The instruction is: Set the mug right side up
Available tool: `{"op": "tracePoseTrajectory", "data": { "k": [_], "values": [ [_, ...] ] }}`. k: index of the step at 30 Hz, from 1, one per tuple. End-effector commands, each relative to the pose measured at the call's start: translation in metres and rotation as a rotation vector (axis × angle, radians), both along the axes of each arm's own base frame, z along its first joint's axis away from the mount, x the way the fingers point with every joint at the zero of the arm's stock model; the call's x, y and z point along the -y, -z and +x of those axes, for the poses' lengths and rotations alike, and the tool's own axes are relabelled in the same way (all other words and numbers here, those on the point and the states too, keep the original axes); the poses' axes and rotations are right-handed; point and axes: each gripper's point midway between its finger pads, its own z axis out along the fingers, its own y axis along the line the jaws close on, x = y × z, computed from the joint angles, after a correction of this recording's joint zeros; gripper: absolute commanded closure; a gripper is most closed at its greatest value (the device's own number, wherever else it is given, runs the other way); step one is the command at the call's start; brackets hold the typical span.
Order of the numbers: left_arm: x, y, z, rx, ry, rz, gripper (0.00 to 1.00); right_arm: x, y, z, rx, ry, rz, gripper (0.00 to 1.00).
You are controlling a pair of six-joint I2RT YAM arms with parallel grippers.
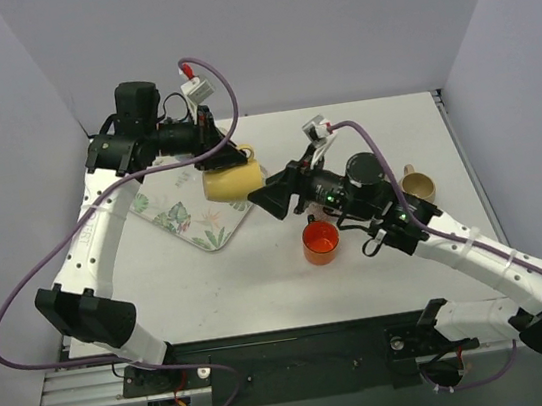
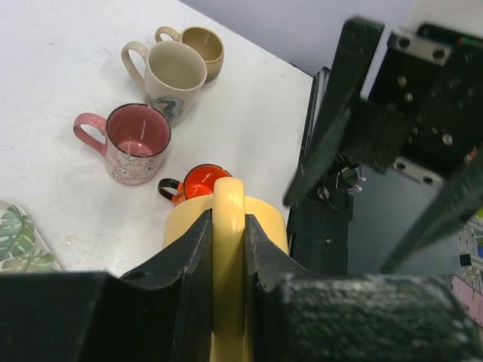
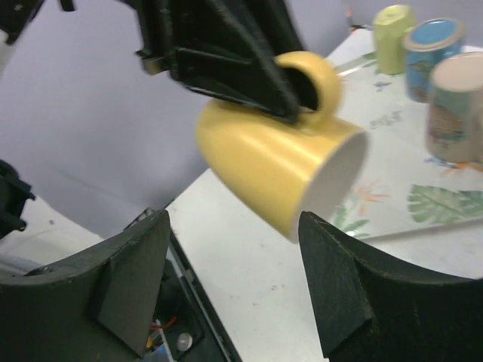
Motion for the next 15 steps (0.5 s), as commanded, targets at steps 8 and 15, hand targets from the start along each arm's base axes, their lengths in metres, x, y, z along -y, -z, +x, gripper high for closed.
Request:
{"op": "tracePoseTrajectory", "data": {
  "k": [8, 15],
  "values": [
    [0.003, -0.047, -0.040, 0.118, 0.112, -0.066, 1.00, -0.006, 0.005, 0.016, -0.043, -0.022, 0.040, 0.32],
    [0.011, -0.048, -0.043, 0.084, 0.145, -0.099, 1.00, -0.030, -0.039, -0.008, 0.031, -0.165, 0.181, 1.00]
  ]
}}
